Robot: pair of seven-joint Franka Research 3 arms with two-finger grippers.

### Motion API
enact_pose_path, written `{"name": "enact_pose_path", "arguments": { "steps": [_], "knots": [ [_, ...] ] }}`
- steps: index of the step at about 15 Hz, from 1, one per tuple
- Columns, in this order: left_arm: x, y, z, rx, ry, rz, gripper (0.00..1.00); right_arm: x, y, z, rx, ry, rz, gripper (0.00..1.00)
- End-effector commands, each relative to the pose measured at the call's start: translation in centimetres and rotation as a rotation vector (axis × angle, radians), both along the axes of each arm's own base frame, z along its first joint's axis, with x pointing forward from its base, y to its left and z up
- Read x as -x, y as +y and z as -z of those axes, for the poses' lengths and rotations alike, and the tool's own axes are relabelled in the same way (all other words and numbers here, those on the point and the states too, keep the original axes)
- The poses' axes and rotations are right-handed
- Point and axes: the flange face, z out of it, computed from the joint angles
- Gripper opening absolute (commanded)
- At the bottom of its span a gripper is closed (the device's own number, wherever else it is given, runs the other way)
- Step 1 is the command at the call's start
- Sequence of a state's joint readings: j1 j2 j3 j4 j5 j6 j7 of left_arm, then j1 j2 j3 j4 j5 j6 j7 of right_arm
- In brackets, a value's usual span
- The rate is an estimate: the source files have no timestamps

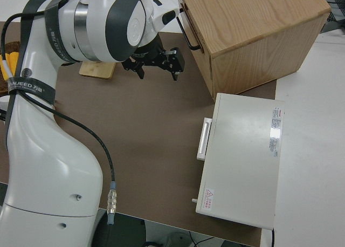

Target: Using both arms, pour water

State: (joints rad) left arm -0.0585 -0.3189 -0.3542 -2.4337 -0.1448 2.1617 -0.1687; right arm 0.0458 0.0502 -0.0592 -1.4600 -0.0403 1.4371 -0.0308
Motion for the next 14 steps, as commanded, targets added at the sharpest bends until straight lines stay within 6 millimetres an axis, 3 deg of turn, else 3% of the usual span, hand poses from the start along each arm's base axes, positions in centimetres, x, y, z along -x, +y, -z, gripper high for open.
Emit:
{"name": "enact_pose_path", "arguments": {
  "steps": [1,3,14],
  "knots": [
    [-0.4,0.1,0.0,-0.005,0.042,-0.006,0.00,0.7,0.7,-0.9,-0.002,-0.014,-0.033,0.990],
    [-0.8,0.2,0.1,-0.007,0.073,-0.011,0.00,0.6,0.9,-2.0,-0.001,-0.039,-0.033,0.990],
    [-3.5,-0.2,1.7,-0.010,0.196,-0.010,0.00,0.5,2.5,-2.0,-0.004,-0.038,-0.065,0.990]
  ]
}}
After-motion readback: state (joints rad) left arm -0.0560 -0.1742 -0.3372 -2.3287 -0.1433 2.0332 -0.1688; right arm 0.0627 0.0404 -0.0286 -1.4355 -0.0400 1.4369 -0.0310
